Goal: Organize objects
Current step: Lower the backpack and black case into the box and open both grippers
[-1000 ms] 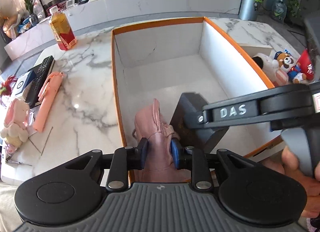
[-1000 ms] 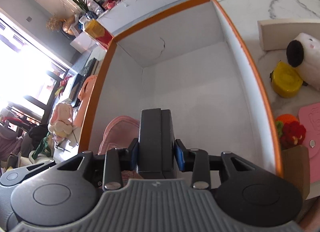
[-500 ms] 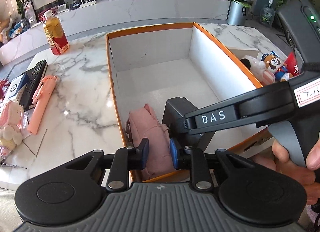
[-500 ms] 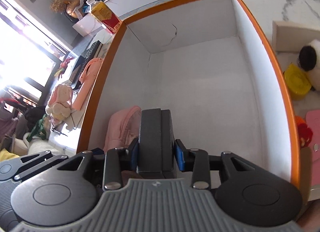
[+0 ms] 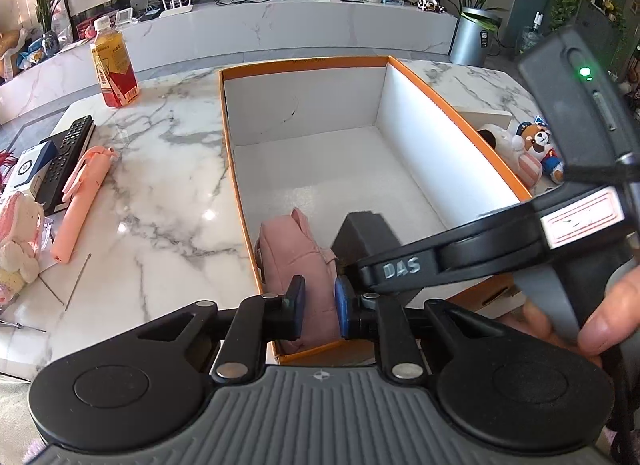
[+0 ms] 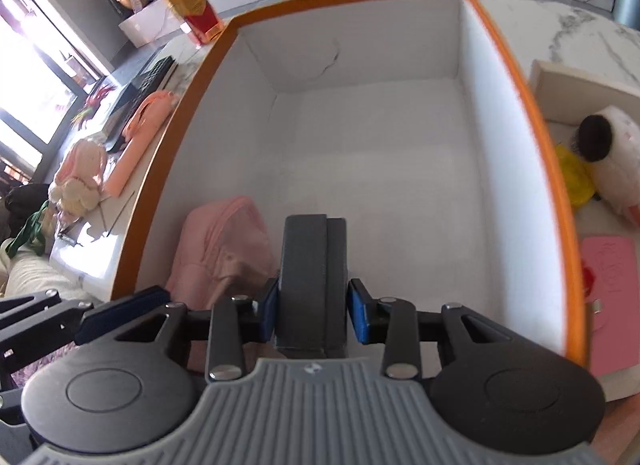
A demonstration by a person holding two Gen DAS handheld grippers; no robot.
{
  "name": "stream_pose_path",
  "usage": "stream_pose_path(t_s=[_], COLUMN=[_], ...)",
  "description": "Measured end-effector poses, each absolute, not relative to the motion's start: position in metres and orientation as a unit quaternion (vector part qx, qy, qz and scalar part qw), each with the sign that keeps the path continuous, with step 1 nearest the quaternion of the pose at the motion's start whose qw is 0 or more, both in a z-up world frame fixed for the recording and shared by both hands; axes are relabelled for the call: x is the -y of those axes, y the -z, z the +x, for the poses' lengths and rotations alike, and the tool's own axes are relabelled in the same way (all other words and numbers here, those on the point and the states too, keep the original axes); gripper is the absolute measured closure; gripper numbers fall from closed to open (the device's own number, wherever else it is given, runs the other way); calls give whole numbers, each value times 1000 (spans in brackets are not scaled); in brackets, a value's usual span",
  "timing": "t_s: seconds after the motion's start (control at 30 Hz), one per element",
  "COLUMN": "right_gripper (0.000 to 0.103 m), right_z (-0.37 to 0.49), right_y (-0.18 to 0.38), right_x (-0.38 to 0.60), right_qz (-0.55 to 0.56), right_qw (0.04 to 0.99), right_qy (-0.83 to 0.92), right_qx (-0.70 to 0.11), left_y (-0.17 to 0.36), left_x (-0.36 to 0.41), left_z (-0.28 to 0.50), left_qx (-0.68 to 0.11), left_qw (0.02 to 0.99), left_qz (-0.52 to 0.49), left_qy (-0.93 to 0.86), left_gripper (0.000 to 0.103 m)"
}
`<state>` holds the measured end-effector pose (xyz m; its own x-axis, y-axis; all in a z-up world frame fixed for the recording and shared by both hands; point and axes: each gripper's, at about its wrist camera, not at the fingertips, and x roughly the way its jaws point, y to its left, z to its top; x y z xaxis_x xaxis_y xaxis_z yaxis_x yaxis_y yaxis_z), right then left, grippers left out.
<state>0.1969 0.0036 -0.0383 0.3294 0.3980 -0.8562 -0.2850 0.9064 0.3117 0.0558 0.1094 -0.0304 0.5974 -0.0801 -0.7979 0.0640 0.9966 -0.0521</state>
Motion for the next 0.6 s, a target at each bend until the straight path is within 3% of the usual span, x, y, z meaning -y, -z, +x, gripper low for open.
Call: stream_pose_path(t_s=[0.13, 0.2, 0.27, 0.5, 0.57, 0.6], right_gripper=[62, 52, 51, 55, 66, 66], right_z=[195, 195, 194, 186, 184, 182], right_y=[37, 33, 31, 19, 16, 16], right_x=[-6, -1, 2, 8, 6, 6], right_qz=[61, 74, 84, 103, 95, 92], right_qw=[812, 808, 805, 800, 802, 803], right_qy=[-214, -220, -222, -230, -227, -228], right_qx=[-539, -542, -544, -545, -545, -543], left_y=[28, 26, 24, 11, 8, 8], left_x=[-116, -120, -124, -130, -132, -133], left_z=[50, 48, 46, 38, 37, 37], left_qx=[-439, -433, -429, -400, -394, -392], left_qw=[897, 900, 901, 914, 916, 917], left_qz=[-20, -26, -37, -50, -54, -55], left_qy=[50, 46, 49, 48, 43, 40], left_gripper=[84, 84, 84, 79, 78, 78])
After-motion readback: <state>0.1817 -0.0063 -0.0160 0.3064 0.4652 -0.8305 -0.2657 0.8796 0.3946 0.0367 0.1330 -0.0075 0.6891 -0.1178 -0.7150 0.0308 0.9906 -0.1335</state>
